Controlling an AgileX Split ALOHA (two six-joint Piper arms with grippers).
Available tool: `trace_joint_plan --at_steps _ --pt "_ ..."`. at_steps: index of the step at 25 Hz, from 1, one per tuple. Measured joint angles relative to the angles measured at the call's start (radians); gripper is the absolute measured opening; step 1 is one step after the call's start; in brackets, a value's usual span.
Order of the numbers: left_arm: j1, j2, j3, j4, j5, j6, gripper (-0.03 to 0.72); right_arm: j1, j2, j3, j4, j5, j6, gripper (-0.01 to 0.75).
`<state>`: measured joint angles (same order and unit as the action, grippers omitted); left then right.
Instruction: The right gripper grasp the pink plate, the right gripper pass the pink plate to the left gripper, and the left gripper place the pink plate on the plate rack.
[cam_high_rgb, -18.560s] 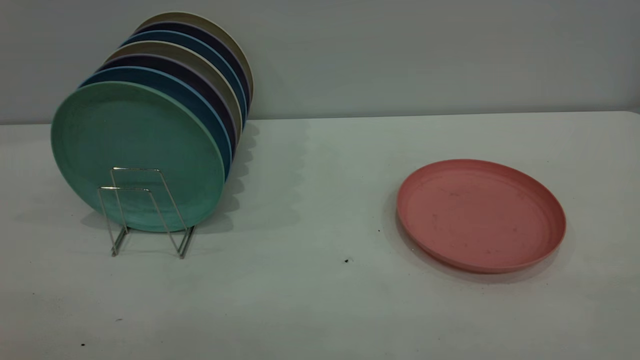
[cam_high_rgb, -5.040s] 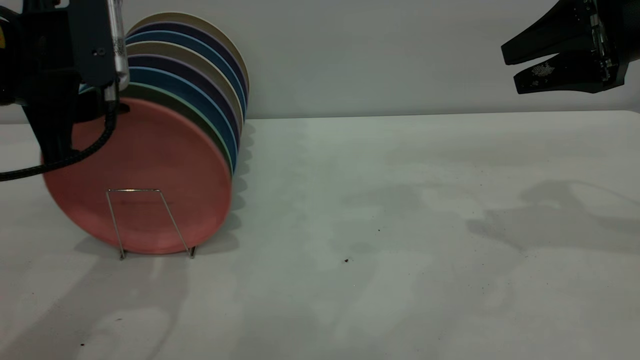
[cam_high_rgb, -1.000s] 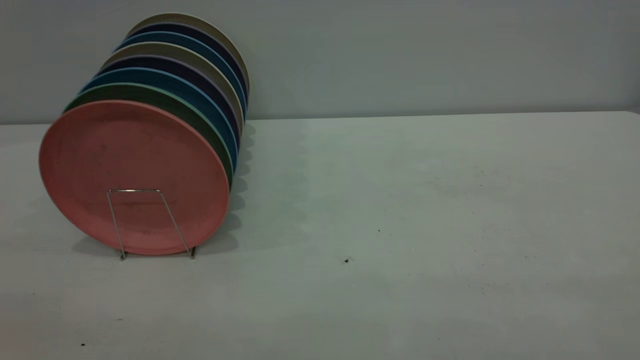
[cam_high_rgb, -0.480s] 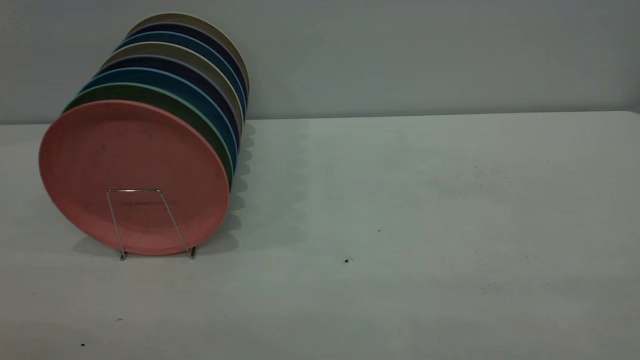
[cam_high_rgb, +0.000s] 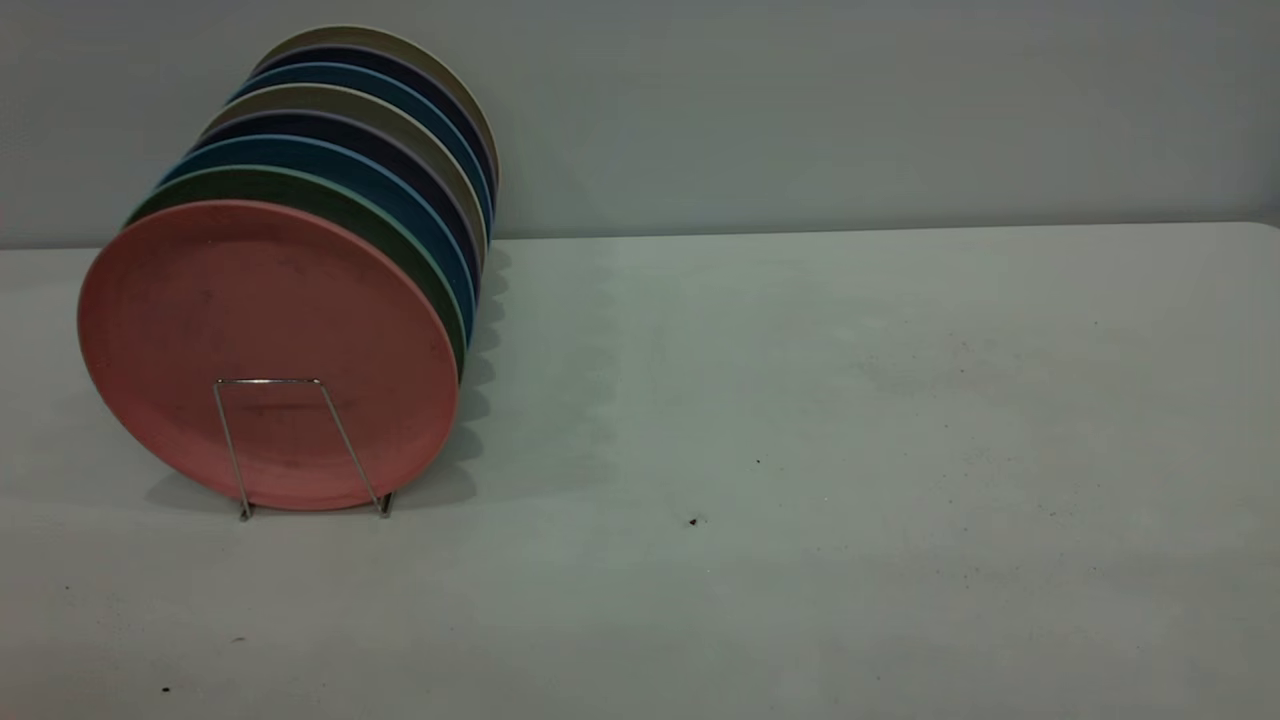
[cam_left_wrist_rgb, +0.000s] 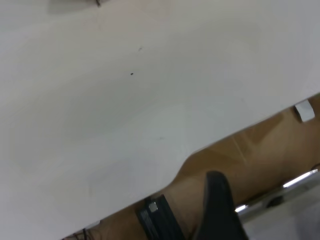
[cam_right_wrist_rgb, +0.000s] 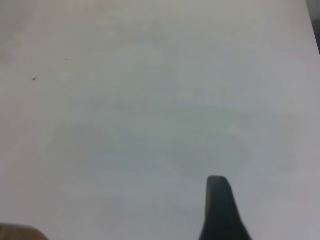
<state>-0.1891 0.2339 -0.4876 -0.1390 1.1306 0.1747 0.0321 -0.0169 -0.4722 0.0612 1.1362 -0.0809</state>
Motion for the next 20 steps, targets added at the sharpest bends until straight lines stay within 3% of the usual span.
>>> trace_joint_plan --at_steps 5,7,20 --pt "0.254 -0.133 0.0 0.001 0.0 0.0 0.537 0.0 0.0 0.0 0.0 0.0 0.0 0.496" --pt "0.297 -0.215 0.0 0.001 0.0 0.001 0.537 0.0 0.0 0.0 0.0 0.0 0.0 0.496" --pt "0.304 -0.256 0.0 -0.002 0.011 0.003 0.537 0.0 -0.002 0.0 0.0 0.0 0.0 0.496"
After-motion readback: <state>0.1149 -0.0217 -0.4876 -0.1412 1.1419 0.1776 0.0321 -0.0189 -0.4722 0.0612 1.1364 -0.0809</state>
